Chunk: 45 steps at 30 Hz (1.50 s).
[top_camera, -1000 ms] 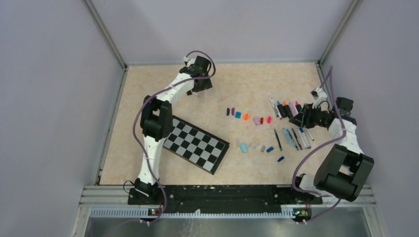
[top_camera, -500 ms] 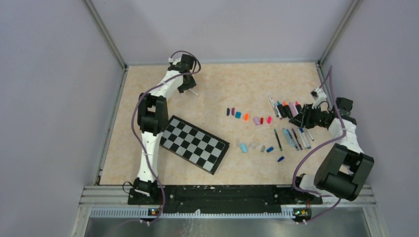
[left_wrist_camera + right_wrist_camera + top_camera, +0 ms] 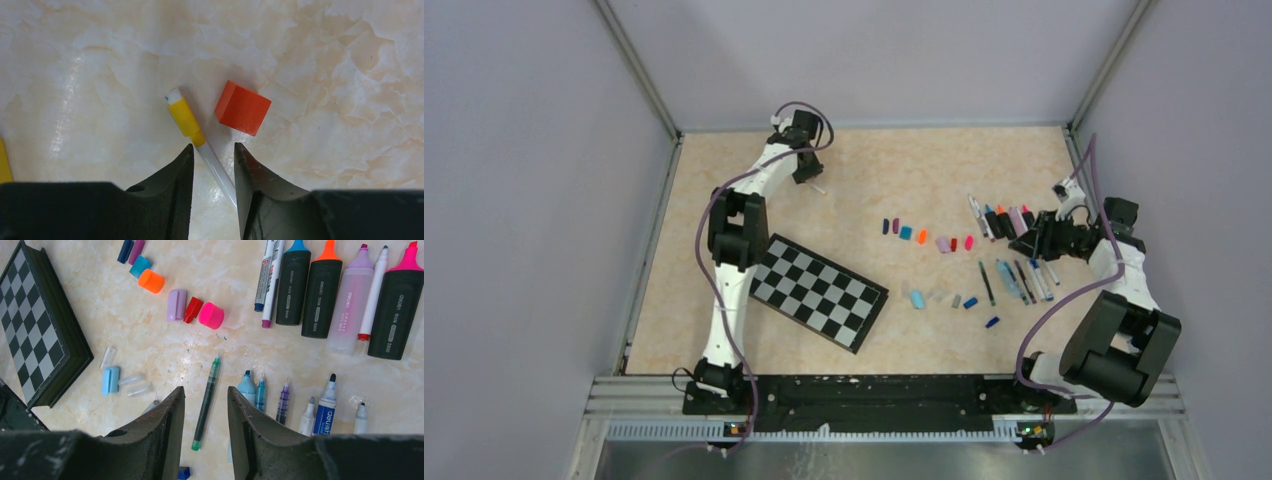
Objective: Open the pen caps
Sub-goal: Pick up the pen from the center of the board.
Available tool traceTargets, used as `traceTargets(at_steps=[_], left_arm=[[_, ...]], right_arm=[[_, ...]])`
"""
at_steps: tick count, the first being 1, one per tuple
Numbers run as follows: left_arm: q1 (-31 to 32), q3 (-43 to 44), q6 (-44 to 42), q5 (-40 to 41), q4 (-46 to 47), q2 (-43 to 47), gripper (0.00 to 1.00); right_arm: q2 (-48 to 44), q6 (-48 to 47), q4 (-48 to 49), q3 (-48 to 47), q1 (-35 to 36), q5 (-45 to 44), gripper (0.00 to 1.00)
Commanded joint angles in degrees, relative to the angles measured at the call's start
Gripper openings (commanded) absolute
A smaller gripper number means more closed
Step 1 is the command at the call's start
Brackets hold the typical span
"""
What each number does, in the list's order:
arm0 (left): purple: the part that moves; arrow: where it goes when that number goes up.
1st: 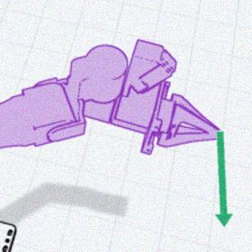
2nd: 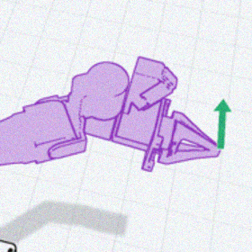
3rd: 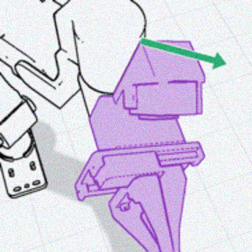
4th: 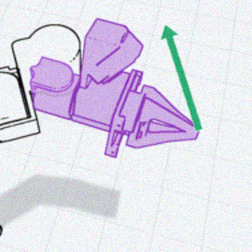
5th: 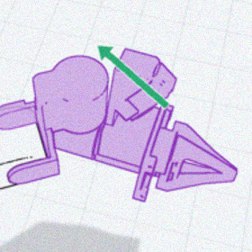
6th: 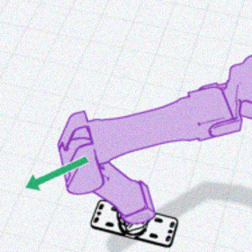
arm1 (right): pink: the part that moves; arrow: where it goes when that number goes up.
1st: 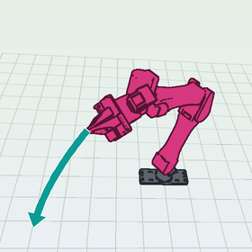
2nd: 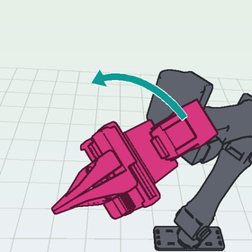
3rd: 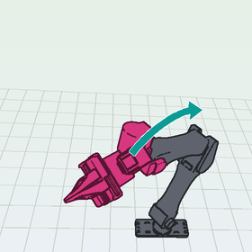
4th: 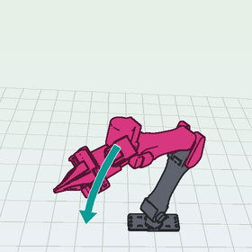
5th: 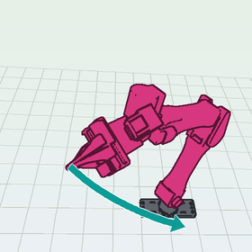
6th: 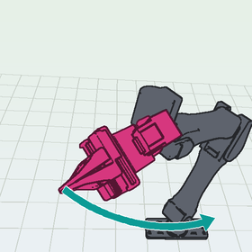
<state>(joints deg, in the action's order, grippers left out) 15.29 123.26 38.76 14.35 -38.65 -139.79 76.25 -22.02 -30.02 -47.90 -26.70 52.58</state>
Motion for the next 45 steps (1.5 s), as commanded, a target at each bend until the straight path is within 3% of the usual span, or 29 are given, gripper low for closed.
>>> traceTargets(at_steps=[1,12,23,28,34,40,43,45], left_arm=[[-0.42,2.32,-0.81,-1.24,0.16,-1.24,0.37],[-0.35,1.05,-3.52,-1.34,-4.59,-1.00,0.30],[-0.38,-13.84,-9.38,4.47,-6.23,9.55,0.15],[-0.43,-17.82,-12.38,3.74,-4.87,11.03,0.16],[-0.64,-16.26,-16.31,0.85,-4.17,9.12,0.19],[-2.03,-16.35,-16.70,-1.38,-3.82,8.05,0.09],[-2.53,-17.08,-17.32,-3.41,-3.30,8.56,0.00],[-2.54,-18.57,-17.91,-4.40,-1.79,10.48,0.00]], right_arm=[[-0.55,-1.01,0.32,-1.68,-0.29,0.68,0.36],[-1.43,-1.05,0.24,-1.67,-0.29,0.90,0.36],[-2.44,-0.94,0.23,-1.60,-0.28,1.38,0.36],[-2.61,-0.83,0.32,-1.55,-0.29,1.57,0.36],[-2.83,-0.92,0.32,-1.43,-0.35,1.31,0.36],[-2.78,-0.92,0.38,-1.41,-0.29,1.39,0.36],[-2.86,-0.91,0.37,-1.41,-0.29,1.39,0.36],[-2.95,-1.02,0.24,-1.36,-0.33,1.58,0.36]])
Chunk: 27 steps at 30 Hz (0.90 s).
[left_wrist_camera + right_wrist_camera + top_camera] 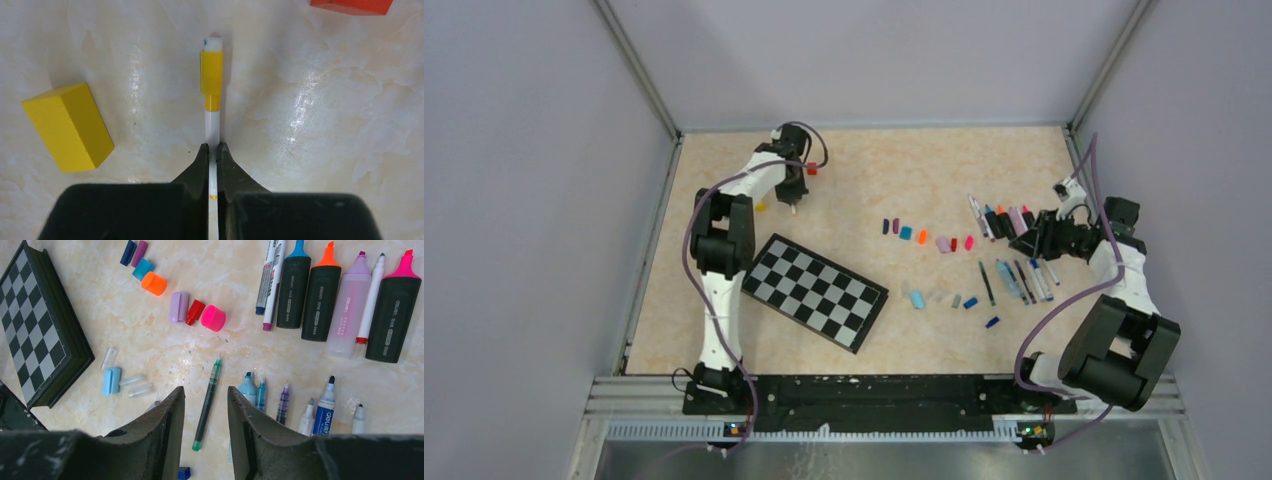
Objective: Open the pen caps
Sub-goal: Pick up the pen from the center of the board.
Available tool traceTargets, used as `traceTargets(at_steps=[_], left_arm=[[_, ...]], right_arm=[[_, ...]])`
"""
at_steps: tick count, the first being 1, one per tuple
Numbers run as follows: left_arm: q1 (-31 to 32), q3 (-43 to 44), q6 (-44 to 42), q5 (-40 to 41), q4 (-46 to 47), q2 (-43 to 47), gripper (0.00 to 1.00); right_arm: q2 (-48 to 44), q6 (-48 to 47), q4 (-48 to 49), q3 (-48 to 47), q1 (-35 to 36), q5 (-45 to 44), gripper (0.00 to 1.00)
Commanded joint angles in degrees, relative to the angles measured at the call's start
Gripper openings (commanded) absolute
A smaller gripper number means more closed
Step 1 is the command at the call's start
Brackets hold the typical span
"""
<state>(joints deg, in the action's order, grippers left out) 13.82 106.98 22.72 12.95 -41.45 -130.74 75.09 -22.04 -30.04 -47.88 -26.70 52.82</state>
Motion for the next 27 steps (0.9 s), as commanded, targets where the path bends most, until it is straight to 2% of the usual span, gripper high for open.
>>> traceTargets(at_steps=[1,8,14,18,20,24,27], left_arm=[[-1.08,-3.66,-2.20,-3.53,2.53,3.16,0.00],[-1.08,-17.90,-3.95,-9.12,17.53,19.42,0.00],[-1.08,-35.88,-3.32,-24.41,34.71,33.81,0.00],[-0.99,-49.02,0.85,-39.66,51.02,43.29,0.00],[-0.87,-55.20,4.04,-44.44,59.25,47.22,0.00],[0.80,-65.16,10.07,-51.28,74.71,52.84,0.00],[3.92,-69.07,12.88,-52.73,82.37,54.91,0.00]], right_arm=[[-1.84,-1.17,0.24,-1.35,-0.29,1.62,0.36],[-2.78,-4.54,-1.75,-1.18,-0.34,5.48,0.36],[-3.75,-9.41,-4.76,-0.73,-0.29,10.03,0.36],[-4.51,-15.88,-9.67,-1.57,1.01,13.95,0.36],[-5.29,-18.70,-11.94,-2.36,2.74,14.05,0.36],[-7.41,-21.21,-13.76,-3.71,7.24,14.43,0.37],[-8.63,-21.54,-13.80,-4.64,11.51,16.47,0.39]])
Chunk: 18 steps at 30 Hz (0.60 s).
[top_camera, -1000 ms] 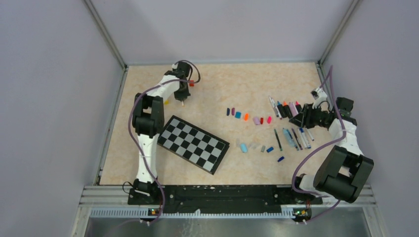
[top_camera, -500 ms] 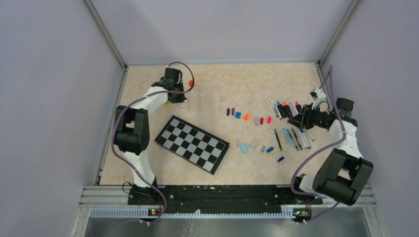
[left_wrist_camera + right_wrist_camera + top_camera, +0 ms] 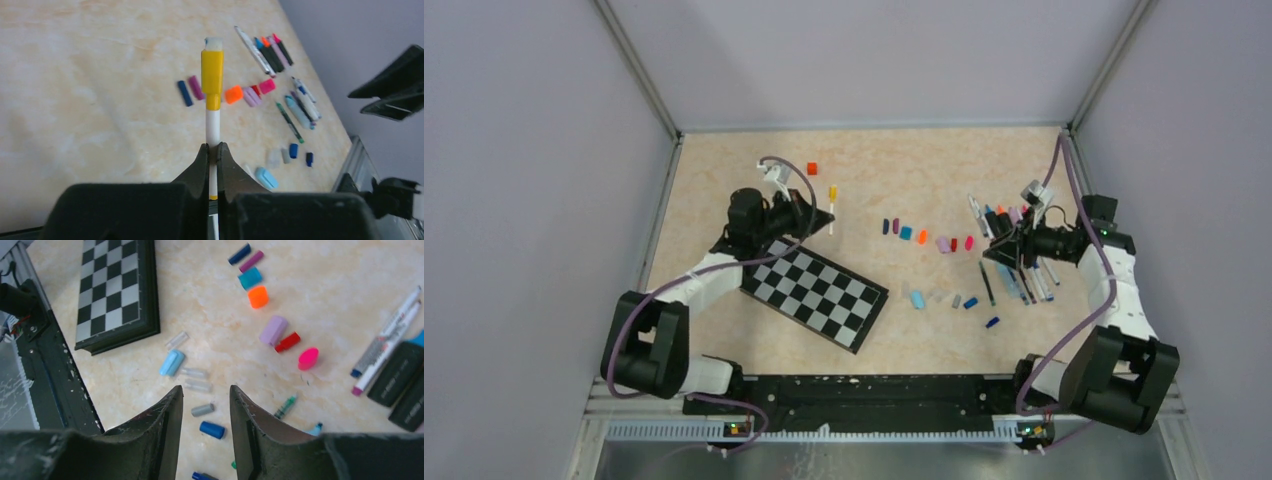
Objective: Open the pen caps
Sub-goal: Pick up the pen from the center of the board.
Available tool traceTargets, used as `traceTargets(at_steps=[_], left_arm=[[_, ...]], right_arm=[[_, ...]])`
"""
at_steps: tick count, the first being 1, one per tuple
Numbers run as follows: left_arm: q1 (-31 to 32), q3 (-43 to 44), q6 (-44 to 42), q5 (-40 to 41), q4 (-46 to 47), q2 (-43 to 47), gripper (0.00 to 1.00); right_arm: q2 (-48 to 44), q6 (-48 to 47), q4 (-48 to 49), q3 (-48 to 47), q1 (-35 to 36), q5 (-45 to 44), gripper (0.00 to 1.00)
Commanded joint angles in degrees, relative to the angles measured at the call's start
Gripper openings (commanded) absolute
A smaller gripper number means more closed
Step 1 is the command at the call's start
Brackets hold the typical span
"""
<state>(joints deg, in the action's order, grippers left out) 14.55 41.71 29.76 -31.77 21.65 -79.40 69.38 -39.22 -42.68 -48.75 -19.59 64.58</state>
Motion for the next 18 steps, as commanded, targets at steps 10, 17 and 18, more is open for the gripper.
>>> traceTargets(at_steps=[10,17,18], left_arm=[[20.80,-5.04,7.68,2.18,30.67,2.08,0.00],[28.17,-2.52,10.17,10.59,33.82,-2.35,0.00],[28.88,-2.24,10.67,11.73,34.10,-2.98,0.00]], right_arm=[[-5.13,32.73,26.39,-1.86,18.83,8.27,0.42],[-3.82,87.73,73.57,6.58,22.23,3.91,0.45],[-3.75,91.11,77.42,7.66,22.52,3.52,0.45]])
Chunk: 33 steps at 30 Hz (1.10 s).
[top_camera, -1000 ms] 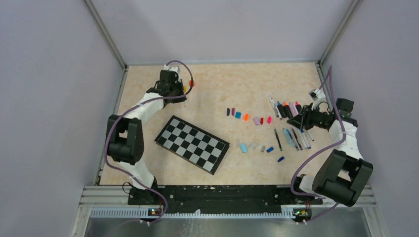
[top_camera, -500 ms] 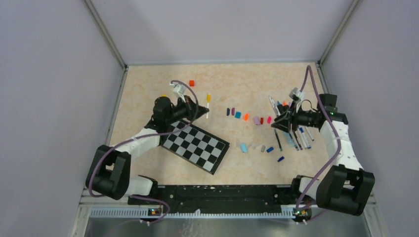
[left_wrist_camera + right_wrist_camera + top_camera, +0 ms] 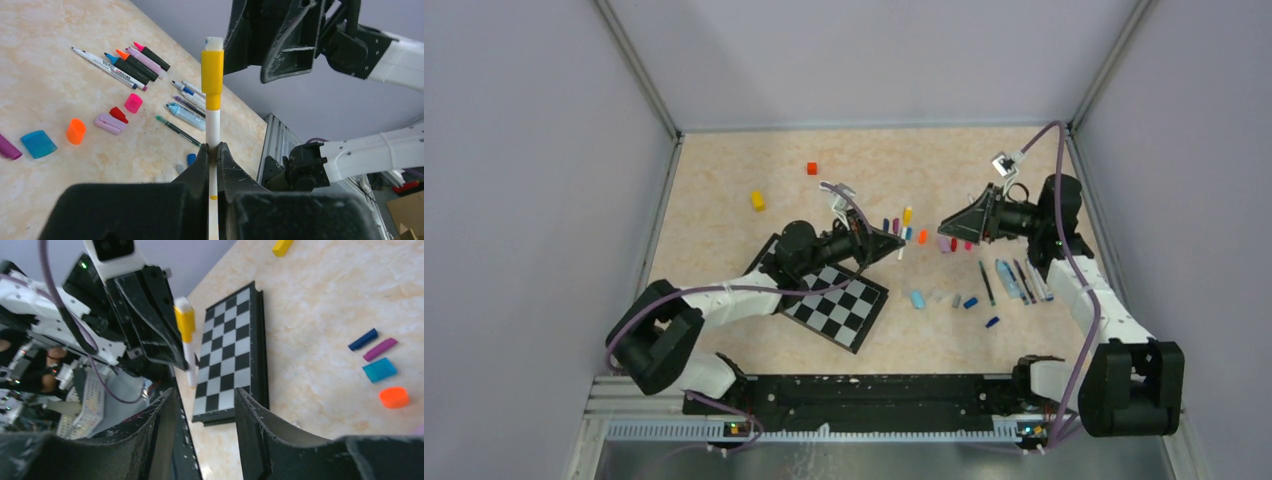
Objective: Open the pen caps
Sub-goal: Pick up the pen from the center of the board.
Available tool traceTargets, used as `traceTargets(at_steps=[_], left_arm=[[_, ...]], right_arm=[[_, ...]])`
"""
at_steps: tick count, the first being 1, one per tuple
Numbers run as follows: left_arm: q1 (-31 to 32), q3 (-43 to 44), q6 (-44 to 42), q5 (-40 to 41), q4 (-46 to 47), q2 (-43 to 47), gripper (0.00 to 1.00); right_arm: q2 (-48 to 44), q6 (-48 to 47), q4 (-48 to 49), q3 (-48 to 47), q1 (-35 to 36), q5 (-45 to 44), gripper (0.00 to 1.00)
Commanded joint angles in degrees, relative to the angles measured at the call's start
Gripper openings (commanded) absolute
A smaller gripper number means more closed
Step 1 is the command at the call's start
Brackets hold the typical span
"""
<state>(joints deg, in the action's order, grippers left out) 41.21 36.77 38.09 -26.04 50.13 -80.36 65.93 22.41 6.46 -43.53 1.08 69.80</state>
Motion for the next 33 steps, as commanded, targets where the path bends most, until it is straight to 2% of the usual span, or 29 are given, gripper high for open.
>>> traceTargets(at_steps=[1,3,6,17,22,33], left_arm=[[2.96,3.02,2.94,7.03,6.13,-2.60,0.00],[4.36,3.44,3.84,8.80,6.64,-3.63,0.00],[6.04,4.30,4.17,10.88,6.76,-4.69,0.00],[8.69,6.02,4.20,12.91,6.42,-6.55,0.00],[9.30,6.51,4.21,13.43,6.01,-6.82,0.00],[10.18,7.41,3.97,13.85,5.17,-7.08,0.00]], right_arm=[[-0.20,32.07,32.57,3.75,2.16,-1.69,0.46],[-0.19,35.16,38.55,6.27,2.75,-2.56,0.50],[-0.44,36.03,40.37,8.62,3.90,-3.67,0.51],[0.61,30.60,31.94,10.18,6.01,-10.08,0.49],[0.77,29.94,32.98,10.98,6.97,-10.75,0.43],[1.45,25.88,31.01,10.92,8.60,-11.70,0.19]])
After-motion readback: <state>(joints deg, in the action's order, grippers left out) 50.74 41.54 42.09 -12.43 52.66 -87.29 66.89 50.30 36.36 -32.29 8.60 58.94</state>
